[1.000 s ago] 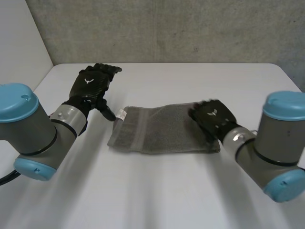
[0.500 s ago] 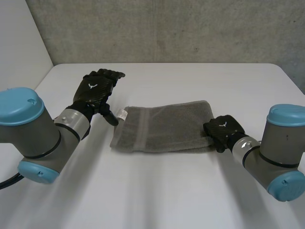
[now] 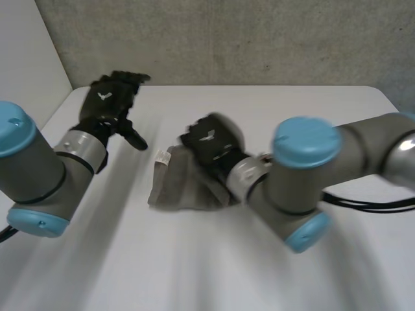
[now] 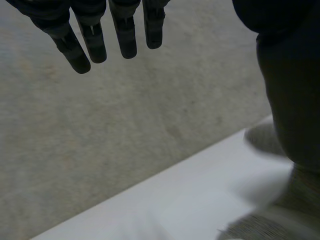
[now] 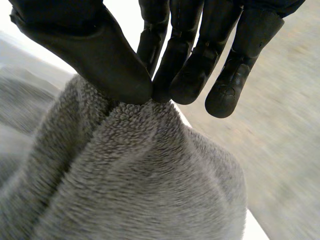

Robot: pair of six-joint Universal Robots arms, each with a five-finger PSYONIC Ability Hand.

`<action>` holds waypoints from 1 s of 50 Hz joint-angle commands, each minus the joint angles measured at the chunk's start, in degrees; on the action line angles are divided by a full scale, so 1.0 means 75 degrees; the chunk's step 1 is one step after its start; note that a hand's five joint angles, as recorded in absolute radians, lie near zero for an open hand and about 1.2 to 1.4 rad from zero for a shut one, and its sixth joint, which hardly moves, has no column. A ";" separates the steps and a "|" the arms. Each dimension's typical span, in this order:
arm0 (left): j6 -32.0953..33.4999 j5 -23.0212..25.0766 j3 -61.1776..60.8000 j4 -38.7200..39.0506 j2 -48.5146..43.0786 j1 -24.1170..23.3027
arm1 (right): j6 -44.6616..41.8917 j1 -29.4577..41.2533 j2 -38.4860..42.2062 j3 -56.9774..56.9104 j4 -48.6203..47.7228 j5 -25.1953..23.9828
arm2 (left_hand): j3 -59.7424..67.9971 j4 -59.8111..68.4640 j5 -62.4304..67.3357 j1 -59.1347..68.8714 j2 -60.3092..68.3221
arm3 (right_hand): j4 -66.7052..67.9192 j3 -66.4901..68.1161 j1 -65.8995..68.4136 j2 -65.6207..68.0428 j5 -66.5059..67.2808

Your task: Fold the towel.

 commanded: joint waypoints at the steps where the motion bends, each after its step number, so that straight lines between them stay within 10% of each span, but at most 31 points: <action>1: -0.0650 -0.0314 0.0002 -0.0001 0.0327 0.0352 | 0.0005 0.0940 0.1716 -0.1293 -0.0002 -0.0433 | -0.0449 -0.0598 -0.1611 -0.0620 -0.0573 | 0.0385 0.0437 0.0785 0.0445 0.0438; 11: -0.0697 -0.0314 -0.0010 -0.0001 0.0315 0.0423 | 0.0509 0.1094 0.2024 -0.1541 0.0021 -0.0445 | -0.0449 -0.0598 -0.1611 -0.0620 -0.0573 | 0.0385 0.0437 0.0785 0.0445 0.0438; 15: -0.0697 -0.0314 -0.0022 -0.0013 0.0280 0.0364 | 0.0965 0.0989 0.1476 -0.1062 0.0057 -0.0305 | -0.0449 -0.0598 -0.1611 -0.0620 -0.0573 | -0.8948 -0.8896 -0.8548 -0.8888 -0.8896; 28: -0.0662 -0.0279 0.0060 -0.0013 -0.0351 -0.0349 | 0.2510 -0.0041 -0.0003 0.0158 0.0068 0.0703 | -0.0427 -0.0575 -0.1589 -0.0598 -0.0551 | -0.8948 -0.8896 -0.8548 -0.8888 -0.8896; 50: -0.0545 -0.0232 0.0951 -0.0985 -0.2825 -0.0984 | 0.3251 -0.0617 0.1437 -0.0627 0.1298 0.1020 | -0.0337 -0.0486 -0.1499 -0.0508 -0.0461 | -0.8948 -0.8896 -0.8548 -0.8888 -0.8896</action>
